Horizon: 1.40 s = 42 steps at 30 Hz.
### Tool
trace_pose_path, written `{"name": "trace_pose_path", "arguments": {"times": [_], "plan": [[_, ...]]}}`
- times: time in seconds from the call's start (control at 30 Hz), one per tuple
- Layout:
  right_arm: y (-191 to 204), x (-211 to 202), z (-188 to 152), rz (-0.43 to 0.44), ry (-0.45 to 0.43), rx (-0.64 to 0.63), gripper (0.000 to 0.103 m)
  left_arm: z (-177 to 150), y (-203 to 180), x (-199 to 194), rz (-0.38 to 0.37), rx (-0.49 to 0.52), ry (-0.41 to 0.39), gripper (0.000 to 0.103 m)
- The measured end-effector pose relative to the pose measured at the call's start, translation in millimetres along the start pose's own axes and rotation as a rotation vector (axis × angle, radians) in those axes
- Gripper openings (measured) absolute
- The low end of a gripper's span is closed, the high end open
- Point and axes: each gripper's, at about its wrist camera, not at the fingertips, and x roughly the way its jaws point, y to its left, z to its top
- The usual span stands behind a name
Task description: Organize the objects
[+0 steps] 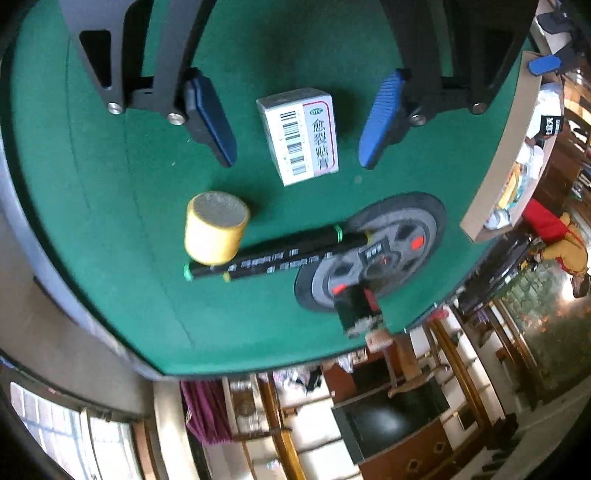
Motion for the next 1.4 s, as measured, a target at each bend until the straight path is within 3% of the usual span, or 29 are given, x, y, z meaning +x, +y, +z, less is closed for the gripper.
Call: {"name": "trace_pose_path", "arguments": {"times": [0.13,0.67,1.4], "plan": [[-4.7,-5.5,1.3,-0.043,-0.029,0.012,0.084,-0.7,-2.6,1.4,0.006,0.014,-0.004,0.093],[-7.1,-11.8,-1.4,-0.137,-0.068,-0.01,0.087,-6.8,-11.4,-4.9,-0.018,0.035,-0.013,0.093],[-14.7,-12.8,-1.1,-0.164,-0.065,0.011,0.09,-13.1,-9.6,0.9,-0.036,0.017,0.007,0.093]]}}
